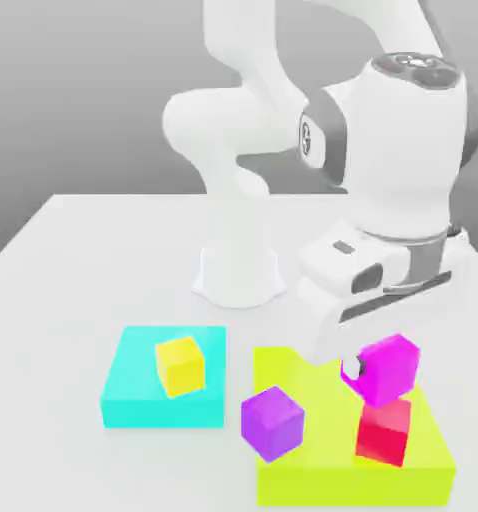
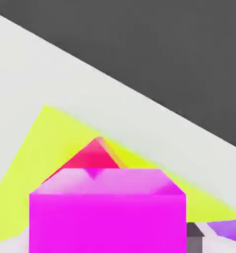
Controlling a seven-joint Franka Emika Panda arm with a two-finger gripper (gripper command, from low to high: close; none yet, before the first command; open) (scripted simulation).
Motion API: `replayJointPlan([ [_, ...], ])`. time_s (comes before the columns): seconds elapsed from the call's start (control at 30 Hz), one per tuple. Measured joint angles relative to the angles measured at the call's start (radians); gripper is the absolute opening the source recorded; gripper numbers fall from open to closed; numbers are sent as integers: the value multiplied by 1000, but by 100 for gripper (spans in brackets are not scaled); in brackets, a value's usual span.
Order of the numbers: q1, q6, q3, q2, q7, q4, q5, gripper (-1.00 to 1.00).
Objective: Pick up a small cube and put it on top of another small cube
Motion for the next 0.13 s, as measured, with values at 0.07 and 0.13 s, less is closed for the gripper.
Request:
replayJointPlan([
  [0.07,-5,32,-4,26,-1,-6,-7,100],
  [0.13,-5,32,-4,26,-1,-6,-7,100],
])
